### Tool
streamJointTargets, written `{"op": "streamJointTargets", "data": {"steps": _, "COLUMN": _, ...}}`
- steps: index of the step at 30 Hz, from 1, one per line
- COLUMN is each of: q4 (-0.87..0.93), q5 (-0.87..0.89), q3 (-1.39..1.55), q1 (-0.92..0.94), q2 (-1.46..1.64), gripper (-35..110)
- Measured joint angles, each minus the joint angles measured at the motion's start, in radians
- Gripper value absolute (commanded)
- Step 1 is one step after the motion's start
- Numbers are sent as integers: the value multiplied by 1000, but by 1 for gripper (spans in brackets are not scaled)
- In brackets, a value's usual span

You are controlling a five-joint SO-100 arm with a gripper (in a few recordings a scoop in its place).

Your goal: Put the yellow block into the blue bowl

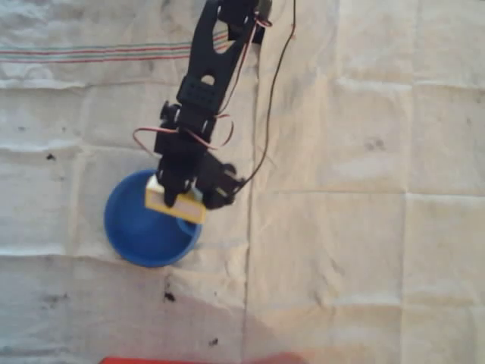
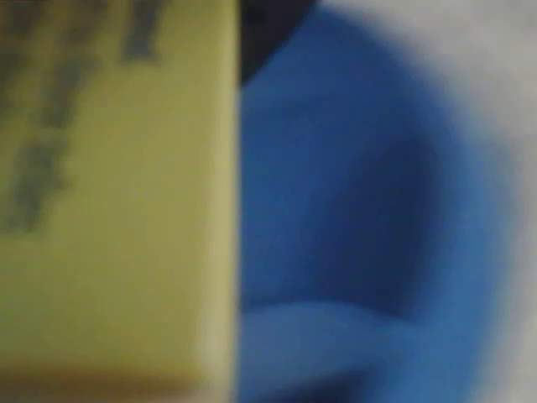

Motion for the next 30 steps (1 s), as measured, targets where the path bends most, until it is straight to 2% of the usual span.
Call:
{"op": "streamJointTargets", "data": {"steps": 10, "q4": -175, "q5": 0, "q3": 0, "q1": 81, "q2": -110, "gripper": 3}}
{"op": "streamJointTargets", "data": {"steps": 19, "q4": -212, "q5": 0, "q3": -2, "q1": 92, "q2": -110, "gripper": 38}}
{"op": "streamJointTargets", "data": {"steps": 22, "q4": -212, "q5": 0, "q3": -2, "q1": 92, "q2": -110, "gripper": 45}}
{"op": "streamJointTargets", "data": {"steps": 30, "q4": -212, "q5": 0, "q3": -2, "q1": 94, "q2": -110, "gripper": 35}}
